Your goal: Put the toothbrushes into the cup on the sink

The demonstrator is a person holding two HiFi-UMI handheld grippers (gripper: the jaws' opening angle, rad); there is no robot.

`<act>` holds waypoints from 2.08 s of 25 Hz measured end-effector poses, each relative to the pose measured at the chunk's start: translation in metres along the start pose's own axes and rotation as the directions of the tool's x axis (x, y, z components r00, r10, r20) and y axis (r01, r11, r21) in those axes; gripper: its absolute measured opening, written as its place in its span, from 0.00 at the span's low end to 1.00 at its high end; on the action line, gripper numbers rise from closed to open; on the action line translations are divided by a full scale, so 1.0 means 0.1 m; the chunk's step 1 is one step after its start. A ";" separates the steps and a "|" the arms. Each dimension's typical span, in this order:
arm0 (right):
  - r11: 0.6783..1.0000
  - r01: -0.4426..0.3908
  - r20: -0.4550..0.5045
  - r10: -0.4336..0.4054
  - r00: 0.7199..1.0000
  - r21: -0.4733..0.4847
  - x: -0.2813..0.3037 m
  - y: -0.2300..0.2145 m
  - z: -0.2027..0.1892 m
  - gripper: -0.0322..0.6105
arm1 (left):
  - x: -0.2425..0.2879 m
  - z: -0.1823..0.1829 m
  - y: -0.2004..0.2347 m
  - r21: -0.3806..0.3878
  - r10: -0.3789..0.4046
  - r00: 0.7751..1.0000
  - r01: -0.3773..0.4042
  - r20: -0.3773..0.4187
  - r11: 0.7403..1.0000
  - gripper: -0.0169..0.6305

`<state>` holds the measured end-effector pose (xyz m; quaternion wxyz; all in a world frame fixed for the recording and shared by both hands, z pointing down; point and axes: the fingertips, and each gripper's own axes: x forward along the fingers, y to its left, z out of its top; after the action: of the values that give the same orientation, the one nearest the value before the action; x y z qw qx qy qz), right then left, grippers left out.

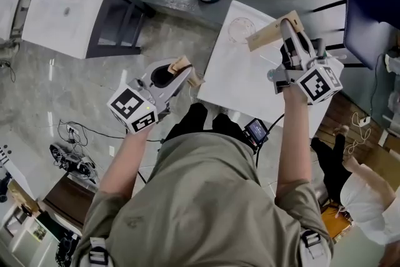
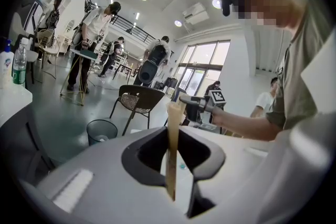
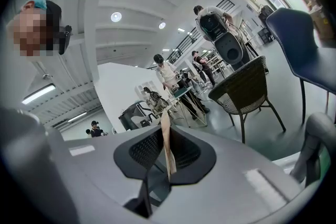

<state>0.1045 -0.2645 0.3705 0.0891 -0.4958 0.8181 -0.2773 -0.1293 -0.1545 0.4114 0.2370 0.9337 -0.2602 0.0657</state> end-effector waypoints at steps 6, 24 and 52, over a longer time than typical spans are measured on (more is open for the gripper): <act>1.000 0.007 0.005 -0.007 1.000 -0.009 0.08 -0.13 0.01 0.13 | 0.03 -0.06 -0.03 -0.004 0.003 1.000 -0.003 -0.018 1.000 0.12; 1.000 0.025 -0.010 -0.025 1.000 0.007 0.36 -0.40 -0.27 0.13 | 0.04 -0.21 0.06 -0.029 0.012 0.998 -0.014 -0.055 0.999 0.12; 0.986 -0.005 -0.029 0.000 1.000 -0.167 0.51 -0.43 -0.65 0.13 | 0.14 -0.34 0.08 -0.055 0.023 0.995 -0.029 -0.097 0.998 0.12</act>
<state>0.0845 -0.2996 0.4546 0.0358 -0.4964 0.8403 -0.2149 -0.1213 -0.1506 0.4482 0.2745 0.9190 -0.2622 0.1066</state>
